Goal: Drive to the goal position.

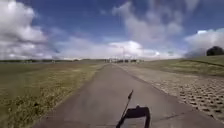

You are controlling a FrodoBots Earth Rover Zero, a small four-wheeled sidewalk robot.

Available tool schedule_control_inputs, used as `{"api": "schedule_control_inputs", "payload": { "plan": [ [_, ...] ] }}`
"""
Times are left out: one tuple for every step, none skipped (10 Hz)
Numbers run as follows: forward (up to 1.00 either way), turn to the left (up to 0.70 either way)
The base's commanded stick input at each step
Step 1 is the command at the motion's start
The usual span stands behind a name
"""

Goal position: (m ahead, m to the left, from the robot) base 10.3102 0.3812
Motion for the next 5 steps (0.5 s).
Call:
{"api": "schedule_control_inputs", "payload": {
  "plan": [
    [0.85,-0.04],
    [0.85,-0.18],
    [0.85,-0.33],
    [0.85,-0.34],
    [0.85,-0.34]
  ]
}}
